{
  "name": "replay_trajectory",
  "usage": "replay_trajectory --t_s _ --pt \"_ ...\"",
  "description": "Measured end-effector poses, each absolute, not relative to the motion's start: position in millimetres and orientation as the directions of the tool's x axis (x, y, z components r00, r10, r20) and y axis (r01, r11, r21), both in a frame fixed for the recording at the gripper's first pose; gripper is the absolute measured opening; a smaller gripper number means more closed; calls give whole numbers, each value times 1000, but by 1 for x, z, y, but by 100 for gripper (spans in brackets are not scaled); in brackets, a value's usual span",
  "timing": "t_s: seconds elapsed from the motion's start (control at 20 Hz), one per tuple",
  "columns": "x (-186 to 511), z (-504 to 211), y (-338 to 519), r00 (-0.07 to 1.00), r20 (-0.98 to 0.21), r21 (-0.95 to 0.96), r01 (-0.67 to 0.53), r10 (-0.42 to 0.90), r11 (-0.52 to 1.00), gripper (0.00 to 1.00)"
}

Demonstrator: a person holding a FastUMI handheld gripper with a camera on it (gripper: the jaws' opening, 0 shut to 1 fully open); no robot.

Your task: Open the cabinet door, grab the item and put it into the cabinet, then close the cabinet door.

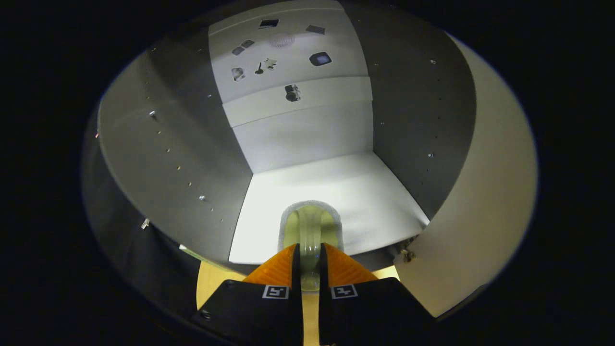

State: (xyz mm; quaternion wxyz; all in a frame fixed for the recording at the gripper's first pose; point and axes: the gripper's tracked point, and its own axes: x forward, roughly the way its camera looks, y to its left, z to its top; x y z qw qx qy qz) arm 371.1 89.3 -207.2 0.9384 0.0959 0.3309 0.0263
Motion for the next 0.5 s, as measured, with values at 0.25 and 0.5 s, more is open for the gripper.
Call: replay_trajectory --t_s 0.25,0.5 --pt "407 -218 81 770 -634 169 49 71 984 17" --pt "432 -238 78 746 -664 169 78 55 983 17"
